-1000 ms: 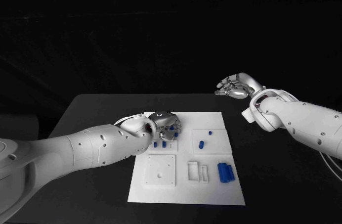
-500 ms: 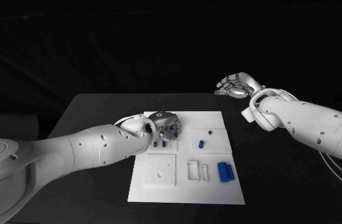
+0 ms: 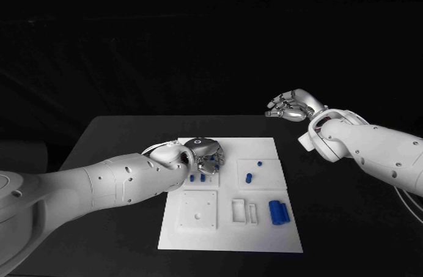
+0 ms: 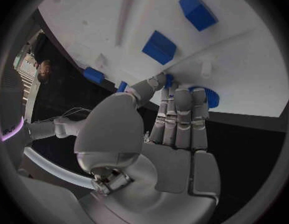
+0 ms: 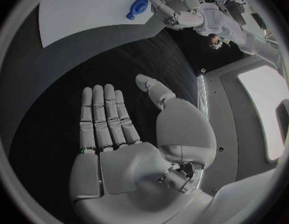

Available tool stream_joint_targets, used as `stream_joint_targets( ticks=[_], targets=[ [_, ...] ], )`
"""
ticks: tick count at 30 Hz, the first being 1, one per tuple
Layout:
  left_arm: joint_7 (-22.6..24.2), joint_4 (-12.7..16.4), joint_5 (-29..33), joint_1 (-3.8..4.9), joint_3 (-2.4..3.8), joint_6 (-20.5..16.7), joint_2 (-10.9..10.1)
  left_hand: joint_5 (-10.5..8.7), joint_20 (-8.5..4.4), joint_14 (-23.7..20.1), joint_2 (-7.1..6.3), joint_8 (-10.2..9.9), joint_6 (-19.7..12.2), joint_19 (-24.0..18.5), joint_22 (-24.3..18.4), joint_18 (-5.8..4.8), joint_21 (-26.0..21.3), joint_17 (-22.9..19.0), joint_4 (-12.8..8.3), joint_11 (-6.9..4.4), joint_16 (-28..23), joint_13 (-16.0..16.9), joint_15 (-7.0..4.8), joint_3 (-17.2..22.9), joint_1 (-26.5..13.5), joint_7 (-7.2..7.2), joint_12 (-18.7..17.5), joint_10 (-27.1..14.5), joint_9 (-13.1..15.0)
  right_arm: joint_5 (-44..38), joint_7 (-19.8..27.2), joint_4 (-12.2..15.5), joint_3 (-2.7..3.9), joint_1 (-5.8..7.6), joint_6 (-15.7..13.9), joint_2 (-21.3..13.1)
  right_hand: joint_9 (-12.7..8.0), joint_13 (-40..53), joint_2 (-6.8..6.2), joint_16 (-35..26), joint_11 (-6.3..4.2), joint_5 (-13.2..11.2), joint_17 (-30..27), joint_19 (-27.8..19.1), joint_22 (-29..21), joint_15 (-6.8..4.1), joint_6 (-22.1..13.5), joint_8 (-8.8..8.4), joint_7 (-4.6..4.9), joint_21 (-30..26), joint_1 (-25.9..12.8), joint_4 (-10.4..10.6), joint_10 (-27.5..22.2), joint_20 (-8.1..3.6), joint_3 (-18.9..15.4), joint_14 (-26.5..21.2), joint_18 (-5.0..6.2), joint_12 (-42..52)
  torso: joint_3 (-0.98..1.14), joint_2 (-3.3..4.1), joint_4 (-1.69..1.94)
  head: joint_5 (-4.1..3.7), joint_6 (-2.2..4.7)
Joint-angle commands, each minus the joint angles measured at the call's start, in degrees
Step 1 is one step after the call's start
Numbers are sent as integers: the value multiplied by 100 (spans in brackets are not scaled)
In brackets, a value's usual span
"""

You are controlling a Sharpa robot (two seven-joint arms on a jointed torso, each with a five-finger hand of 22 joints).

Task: Assemble the parts on the task board

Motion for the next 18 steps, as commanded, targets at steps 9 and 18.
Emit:
stream_joint_targets(
  ticks=[9,18],
  targets=[
    [-346,-8,-179,-26,-19,277,12,-7,-58,75,97,7,31,100,87,226,29,3,-33,14,42,-8,0,40,83,14,30,19,-31,-7,58,18,2,-2,67,0,-10,-13,54,31,7,23,-15,-13,9,-4,-32,12,15,-28,-15,13,2,43,-20,-55,117,29,-1,0,-3,2,4],
    [-88,-75,-235,-36,-25,-6,35,95,-127,311,202,127,253,294,78,256,95,-9,-41,-91,86,18,-104,60,114,-68,153,287,-22,-4,61,24,2,-2,65,-1,-10,-16,54,35,7,24,-19,-13,11,-5,-31,13,15,-30,-18,15,3,44,-22,-56,118,32,-1,0,-1,7,10]
  ],
)
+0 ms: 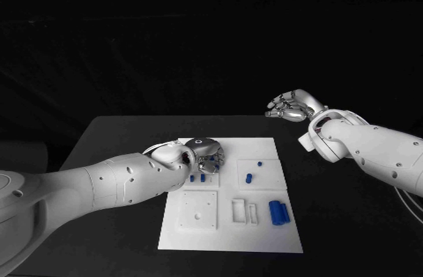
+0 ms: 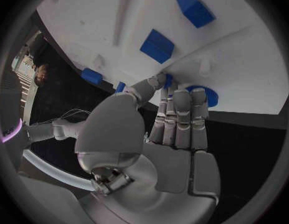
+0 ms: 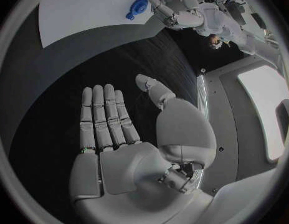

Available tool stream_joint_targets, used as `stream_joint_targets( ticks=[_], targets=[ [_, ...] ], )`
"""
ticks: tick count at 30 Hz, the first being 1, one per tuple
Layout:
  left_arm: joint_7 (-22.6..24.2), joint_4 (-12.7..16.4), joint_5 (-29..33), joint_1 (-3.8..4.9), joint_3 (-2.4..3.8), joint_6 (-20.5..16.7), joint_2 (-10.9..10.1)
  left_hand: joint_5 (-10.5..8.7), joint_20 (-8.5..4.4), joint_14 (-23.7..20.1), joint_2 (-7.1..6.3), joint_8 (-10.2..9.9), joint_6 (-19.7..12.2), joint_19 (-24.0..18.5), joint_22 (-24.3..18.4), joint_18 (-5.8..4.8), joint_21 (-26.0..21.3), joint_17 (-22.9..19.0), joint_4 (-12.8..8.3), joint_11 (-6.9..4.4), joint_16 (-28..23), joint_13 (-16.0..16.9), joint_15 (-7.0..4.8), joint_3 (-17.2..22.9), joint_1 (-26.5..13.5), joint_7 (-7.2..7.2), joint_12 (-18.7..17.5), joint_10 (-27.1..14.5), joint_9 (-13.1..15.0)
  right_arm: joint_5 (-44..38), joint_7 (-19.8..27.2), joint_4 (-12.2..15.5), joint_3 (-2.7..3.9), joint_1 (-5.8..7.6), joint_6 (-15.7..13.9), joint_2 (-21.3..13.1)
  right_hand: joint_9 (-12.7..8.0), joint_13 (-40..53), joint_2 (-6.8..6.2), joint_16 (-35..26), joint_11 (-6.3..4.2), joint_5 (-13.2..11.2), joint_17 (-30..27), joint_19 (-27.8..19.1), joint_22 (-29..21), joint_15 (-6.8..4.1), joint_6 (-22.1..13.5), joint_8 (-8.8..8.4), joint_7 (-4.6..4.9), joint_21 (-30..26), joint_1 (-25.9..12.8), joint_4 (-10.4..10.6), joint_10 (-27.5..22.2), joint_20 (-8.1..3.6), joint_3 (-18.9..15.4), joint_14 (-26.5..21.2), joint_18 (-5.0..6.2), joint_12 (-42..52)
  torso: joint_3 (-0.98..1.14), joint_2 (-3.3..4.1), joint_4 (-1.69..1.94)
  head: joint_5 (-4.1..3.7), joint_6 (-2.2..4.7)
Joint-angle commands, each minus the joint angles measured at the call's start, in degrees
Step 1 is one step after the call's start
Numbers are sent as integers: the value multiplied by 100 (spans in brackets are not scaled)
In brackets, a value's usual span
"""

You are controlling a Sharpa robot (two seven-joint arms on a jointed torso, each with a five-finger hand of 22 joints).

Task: Assemble the parts on the task board

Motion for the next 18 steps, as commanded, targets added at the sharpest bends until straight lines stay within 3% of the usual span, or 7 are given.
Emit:
stream_joint_targets(
  ticks=[1,11,14,18],
  targets=[
    [61,-70,-117,-46,-33,-11,13,30,-77,105,101,58,96,97,76,251,34,-12,3,-23,39,41,-38,24,2,-35,69,132,8,-6,61,16,2,-2,64,-2,-6,-7,53,35,7,24,-9,-12,7,15,-32,13,16,-30,-18,15,3,44,-22,-36,118,32,-1,1,0,3,0],
    [77,-129,-192,-106,-51,-145,25,69,-177,372,191,108,220,312,45,274,68,-50,-71,-142,11,64,-157,79,83,-87,156,422,-3,-6,65,18,2,-2,63,-3,-6,-10,54,40,7,28,-14,-11,9,14,-31,13,16,-32,-21,18,3,45,-23,-37,119,34,-4,2,-1,-5,-2],
    [66,-138,-214,-107,-51,-152,25,-91,-204,448,155,84,201,375,24,269,58,-65,-101,-166,-14,65,-182,315,277,-81,167,499,-28,-6,66,17,2,-2,64,-7,-6,-11,55,41,7,29,-16,-11,10,14,-31,14,16,-33,-21,18,3,45,-23,-38,119,35,-4,2,-3,-8,-1],
    [79,-148,-214,-107,-52,-128,28,-96,-218,479,91,62,181,400,19,250,49,-72,-111,-161,-39,48,-178,446,321,-69,134,501,-51,-6,68,22,2,-2,64,-10,-7,-12,55,42,7,30,-18,-11,11,14,-30,14,16,-34,-22,19,4,46,-23,-38,120,36,-2,1,1,-10,-5]
  ],
)
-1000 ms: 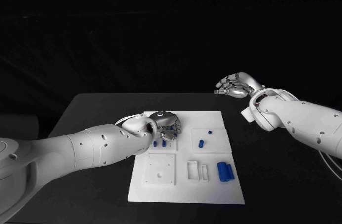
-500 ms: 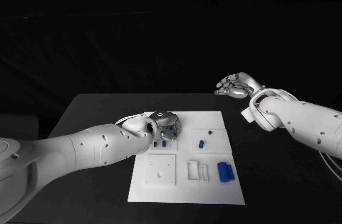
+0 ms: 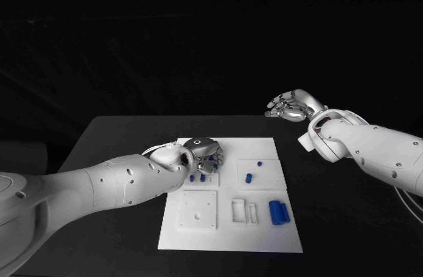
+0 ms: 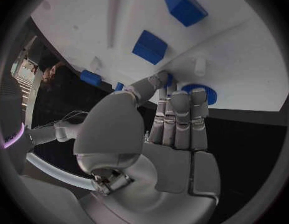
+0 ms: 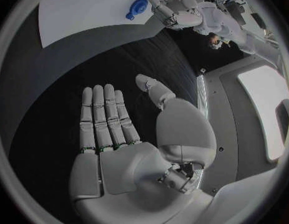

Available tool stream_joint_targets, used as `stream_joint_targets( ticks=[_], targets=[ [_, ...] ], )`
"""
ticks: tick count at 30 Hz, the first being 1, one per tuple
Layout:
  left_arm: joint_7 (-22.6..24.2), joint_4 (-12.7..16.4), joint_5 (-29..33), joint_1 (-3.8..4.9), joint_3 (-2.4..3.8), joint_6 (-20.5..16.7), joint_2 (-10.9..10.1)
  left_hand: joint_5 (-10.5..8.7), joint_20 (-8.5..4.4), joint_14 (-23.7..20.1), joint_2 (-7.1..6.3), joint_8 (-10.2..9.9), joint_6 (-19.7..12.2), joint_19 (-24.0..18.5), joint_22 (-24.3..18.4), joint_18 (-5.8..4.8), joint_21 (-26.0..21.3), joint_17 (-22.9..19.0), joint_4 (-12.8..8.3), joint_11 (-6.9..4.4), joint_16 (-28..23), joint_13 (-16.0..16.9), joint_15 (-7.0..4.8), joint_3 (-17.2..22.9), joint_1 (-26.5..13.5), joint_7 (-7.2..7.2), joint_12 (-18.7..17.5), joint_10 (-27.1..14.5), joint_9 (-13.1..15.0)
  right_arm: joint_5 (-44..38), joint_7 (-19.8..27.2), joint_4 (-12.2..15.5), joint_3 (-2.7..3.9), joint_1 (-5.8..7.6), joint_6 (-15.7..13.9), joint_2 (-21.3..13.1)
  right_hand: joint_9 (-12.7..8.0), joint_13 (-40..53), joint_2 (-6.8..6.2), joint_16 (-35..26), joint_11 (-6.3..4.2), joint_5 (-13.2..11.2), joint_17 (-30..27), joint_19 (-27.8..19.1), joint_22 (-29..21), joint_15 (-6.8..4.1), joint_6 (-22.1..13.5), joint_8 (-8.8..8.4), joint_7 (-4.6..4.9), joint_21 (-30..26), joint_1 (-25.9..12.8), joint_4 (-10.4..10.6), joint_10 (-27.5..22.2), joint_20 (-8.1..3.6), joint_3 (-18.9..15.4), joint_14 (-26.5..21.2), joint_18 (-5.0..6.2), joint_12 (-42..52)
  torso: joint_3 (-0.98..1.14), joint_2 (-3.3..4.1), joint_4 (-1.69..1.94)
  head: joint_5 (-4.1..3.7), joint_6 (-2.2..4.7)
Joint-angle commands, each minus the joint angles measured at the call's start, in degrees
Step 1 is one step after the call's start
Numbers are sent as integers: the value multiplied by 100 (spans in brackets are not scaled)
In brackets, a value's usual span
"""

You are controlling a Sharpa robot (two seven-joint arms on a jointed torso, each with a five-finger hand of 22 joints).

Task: Assemble the parts on the task board

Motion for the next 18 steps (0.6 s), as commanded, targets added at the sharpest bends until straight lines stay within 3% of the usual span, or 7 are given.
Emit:
stream_joint_targets(
  ticks=[1,18],
  targets=[
    [-51,-32,-111,-50,-36,133,3,-26,-87,27,138,-23,-9,43,21,262,6,-6,-2,87,-23,32,11,34,198,16,31,244,-12,-8,66,14,2,-2,64,-4,-7,-8,55,23,7,31,-7,-11,6,14,-33,13,18,-34,-22,19,4,46,-23,-38,69,36,0,1,1,-3,-4],
    [-7,-19,-137,-51,-41,116,-11,-56,-121,61,89,-10,25,79,32,242,6,2,-4,63,-54,66,-13,71,160,1,-17,336,-21,-8,64,28,2,-2,70,-2,-9,-13,57,29,6,36,-15,-10,10,13,-32,14,17,-37,-22,19,4,46,-24,-40,71,39,0,-3,2,5,-7]
  ],
)
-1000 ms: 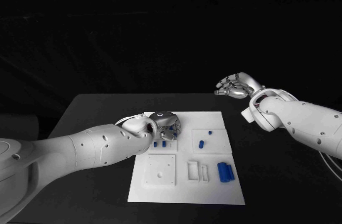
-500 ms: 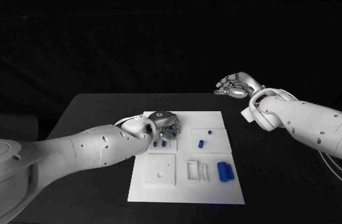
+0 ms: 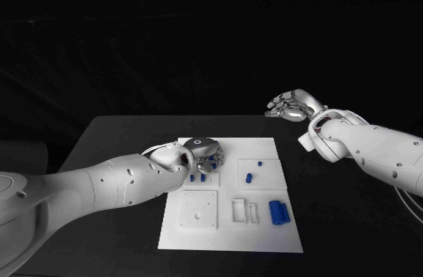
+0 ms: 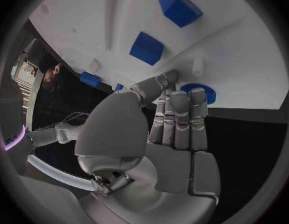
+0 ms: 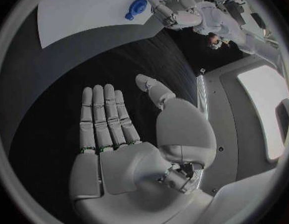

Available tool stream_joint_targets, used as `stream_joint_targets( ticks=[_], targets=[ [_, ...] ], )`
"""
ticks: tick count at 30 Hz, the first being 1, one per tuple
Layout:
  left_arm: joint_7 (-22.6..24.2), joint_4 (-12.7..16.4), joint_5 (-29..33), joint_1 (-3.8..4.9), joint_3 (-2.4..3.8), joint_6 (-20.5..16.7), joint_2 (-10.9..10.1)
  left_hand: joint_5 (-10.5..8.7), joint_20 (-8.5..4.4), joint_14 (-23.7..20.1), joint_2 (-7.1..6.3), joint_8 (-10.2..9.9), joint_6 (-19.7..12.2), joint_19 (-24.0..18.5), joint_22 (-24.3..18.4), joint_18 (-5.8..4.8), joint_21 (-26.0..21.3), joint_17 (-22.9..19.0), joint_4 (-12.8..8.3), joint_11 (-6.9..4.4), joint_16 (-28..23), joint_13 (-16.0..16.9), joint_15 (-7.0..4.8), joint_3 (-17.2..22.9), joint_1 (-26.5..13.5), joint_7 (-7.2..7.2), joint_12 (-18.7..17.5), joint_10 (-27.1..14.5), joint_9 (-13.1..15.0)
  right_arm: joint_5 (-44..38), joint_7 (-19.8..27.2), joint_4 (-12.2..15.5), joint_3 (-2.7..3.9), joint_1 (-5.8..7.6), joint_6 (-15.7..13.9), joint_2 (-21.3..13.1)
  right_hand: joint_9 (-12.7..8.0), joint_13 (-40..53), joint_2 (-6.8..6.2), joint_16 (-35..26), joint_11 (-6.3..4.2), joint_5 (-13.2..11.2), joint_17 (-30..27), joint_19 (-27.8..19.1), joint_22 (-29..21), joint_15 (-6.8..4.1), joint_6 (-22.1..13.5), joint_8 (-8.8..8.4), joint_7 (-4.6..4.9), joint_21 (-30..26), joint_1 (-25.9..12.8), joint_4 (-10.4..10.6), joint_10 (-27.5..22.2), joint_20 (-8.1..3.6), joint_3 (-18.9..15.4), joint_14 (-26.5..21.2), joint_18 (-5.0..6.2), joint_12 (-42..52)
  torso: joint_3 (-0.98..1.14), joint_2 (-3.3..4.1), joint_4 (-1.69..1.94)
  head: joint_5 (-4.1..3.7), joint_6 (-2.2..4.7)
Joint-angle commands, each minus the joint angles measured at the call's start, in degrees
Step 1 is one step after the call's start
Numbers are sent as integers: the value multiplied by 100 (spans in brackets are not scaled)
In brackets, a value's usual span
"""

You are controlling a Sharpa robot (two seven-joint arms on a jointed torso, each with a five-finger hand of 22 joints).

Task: Assemble the parts on the task board

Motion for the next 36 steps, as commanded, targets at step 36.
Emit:
stream_joint_targets(
  ticks=[36],
  targets=[
    [52,395,32,-47,129,-250,-312,-97,-163,83,-107,43,49,92,60,218,29,53,56,26,8,181,-25,-87,-255,-3,-62,480,-1,-9,70,15,2,-2,63,0,-12,-22,59,43,6,40,-29,-9,15,13,-32,13,17,-46,-22,18,1,48,-26,-45,67,46,0,-1,3,37,81]
  ],
)
